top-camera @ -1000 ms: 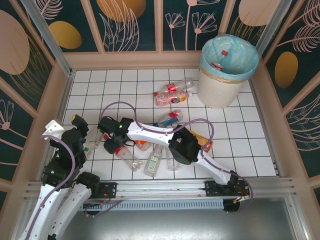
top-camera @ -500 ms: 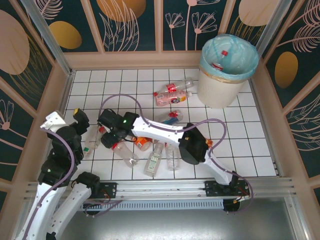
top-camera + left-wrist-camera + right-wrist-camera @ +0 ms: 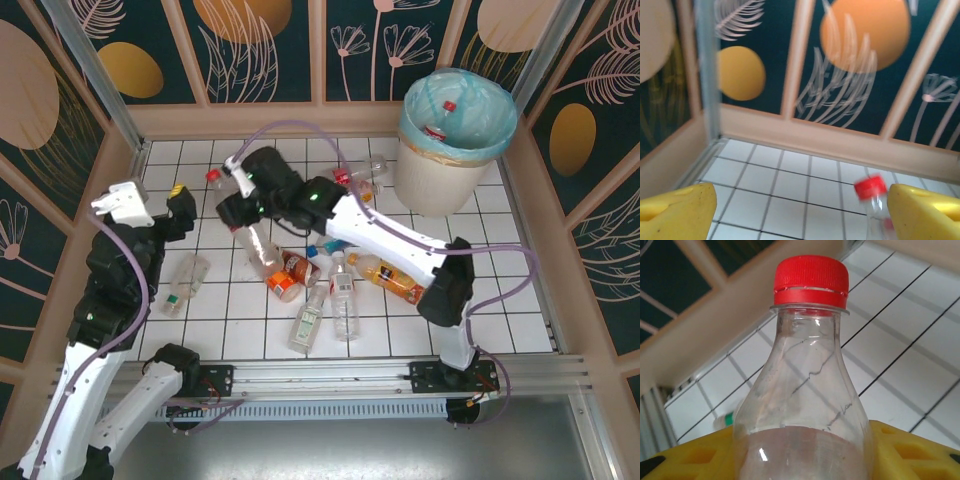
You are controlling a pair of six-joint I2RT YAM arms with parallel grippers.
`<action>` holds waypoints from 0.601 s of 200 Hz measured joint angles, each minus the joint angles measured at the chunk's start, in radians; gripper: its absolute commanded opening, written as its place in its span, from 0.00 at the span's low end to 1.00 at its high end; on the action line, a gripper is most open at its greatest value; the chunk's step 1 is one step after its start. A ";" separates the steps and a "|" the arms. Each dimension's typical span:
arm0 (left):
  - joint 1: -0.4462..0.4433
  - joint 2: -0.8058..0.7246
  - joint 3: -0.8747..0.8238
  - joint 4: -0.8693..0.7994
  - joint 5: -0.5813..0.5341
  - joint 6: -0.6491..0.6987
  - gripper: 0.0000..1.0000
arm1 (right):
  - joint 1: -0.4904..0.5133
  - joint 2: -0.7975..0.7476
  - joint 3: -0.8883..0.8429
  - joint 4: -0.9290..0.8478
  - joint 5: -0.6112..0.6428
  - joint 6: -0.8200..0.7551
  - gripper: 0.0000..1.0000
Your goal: Put the plastic bottles in the bin
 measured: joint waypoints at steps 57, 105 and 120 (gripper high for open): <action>0.000 0.170 -0.003 0.135 0.303 -0.064 0.84 | -0.193 -0.198 -0.034 0.064 0.159 -0.158 0.54; -0.004 0.294 -0.001 0.291 0.513 -0.170 0.84 | -0.408 -0.375 -0.157 0.253 0.261 -0.295 0.54; -0.013 0.328 0.015 0.327 0.551 -0.200 0.84 | -0.475 -0.403 -0.199 0.341 0.282 -0.321 0.54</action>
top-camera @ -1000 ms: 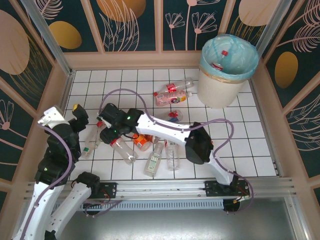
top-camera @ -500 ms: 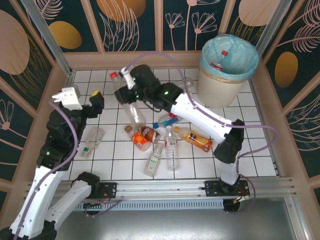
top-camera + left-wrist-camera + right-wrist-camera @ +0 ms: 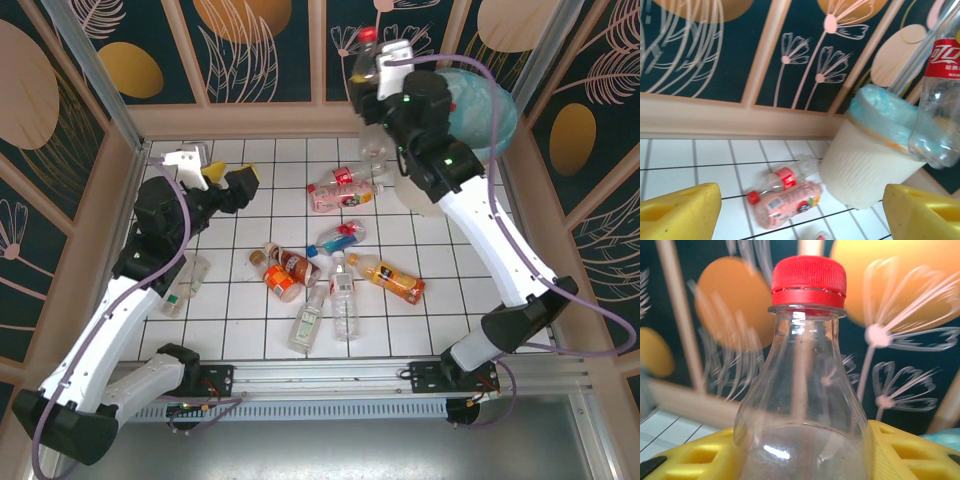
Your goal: Put the plastic bottles in the bin
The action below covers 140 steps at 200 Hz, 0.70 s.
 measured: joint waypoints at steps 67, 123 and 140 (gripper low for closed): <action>-0.168 0.168 0.147 0.052 0.010 -0.017 0.83 | -0.226 -0.032 -0.233 0.374 0.139 -0.088 0.52; -0.311 0.398 0.322 0.037 0.004 0.057 0.84 | -0.251 -0.009 -0.317 0.512 0.197 -0.121 0.51; -0.335 0.427 0.334 0.023 0.000 0.078 0.84 | -0.267 -0.009 -0.340 0.541 0.200 -0.119 0.51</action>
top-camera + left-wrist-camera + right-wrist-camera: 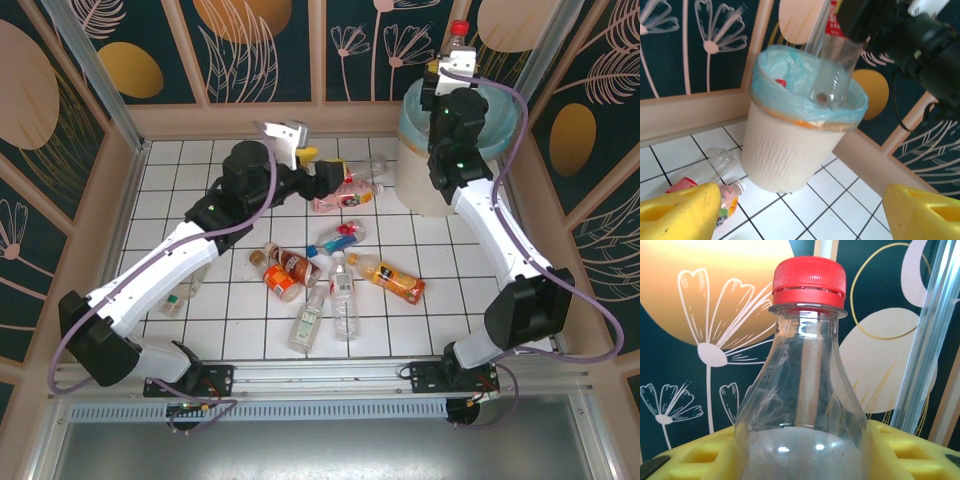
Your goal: Put the plastic bottles in the bin
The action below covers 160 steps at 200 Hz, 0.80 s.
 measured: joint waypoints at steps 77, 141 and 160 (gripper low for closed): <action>-0.007 -0.033 -0.101 -0.016 -0.075 0.007 0.85 | -0.065 -0.046 -0.107 0.126 -0.006 0.044 0.50; -0.007 -0.032 -0.117 -0.010 -0.105 0.006 0.85 | -0.106 -0.035 -0.159 0.084 -0.004 0.044 0.55; -0.007 -0.023 -0.117 -0.007 -0.105 0.003 0.85 | -0.106 -0.031 -0.160 0.077 -0.003 0.041 0.60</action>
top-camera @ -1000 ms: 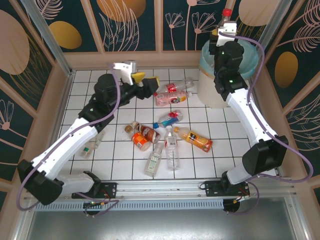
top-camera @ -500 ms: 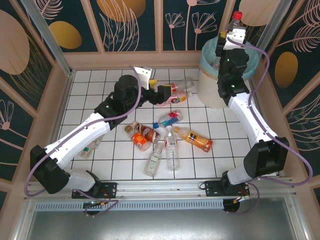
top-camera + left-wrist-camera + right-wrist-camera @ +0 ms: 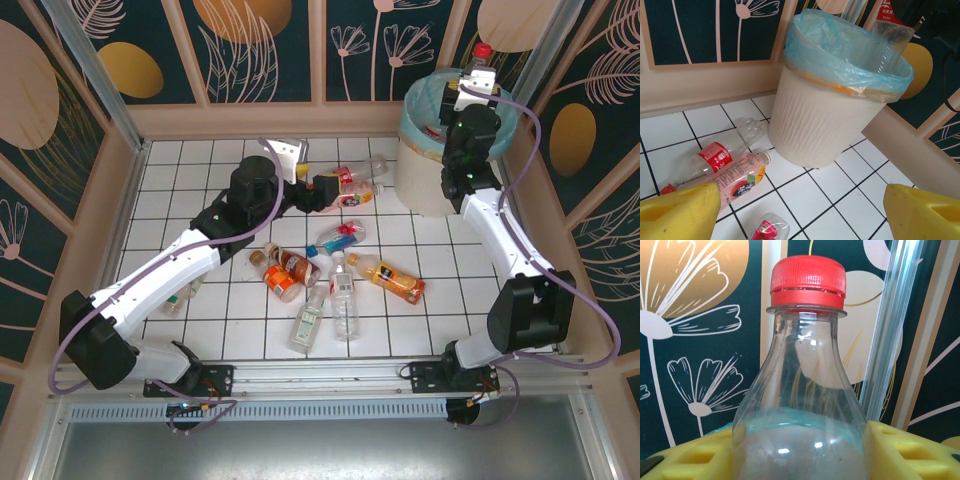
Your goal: Put the plastic bottles in the bin
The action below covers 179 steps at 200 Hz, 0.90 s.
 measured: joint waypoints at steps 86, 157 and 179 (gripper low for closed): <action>0.000 0.022 0.000 -0.001 -0.012 0.001 0.85 | 0.000 0.001 -0.022 -0.004 0.022 0.002 0.74; 0.000 0.027 0.000 -0.002 -0.026 0.005 0.86 | 0.000 0.001 -0.022 -0.013 0.016 0.023 0.72; 0.000 0.027 0.000 -0.002 -0.027 0.005 0.86 | 0.000 0.000 -0.022 -0.027 0.006 0.037 0.72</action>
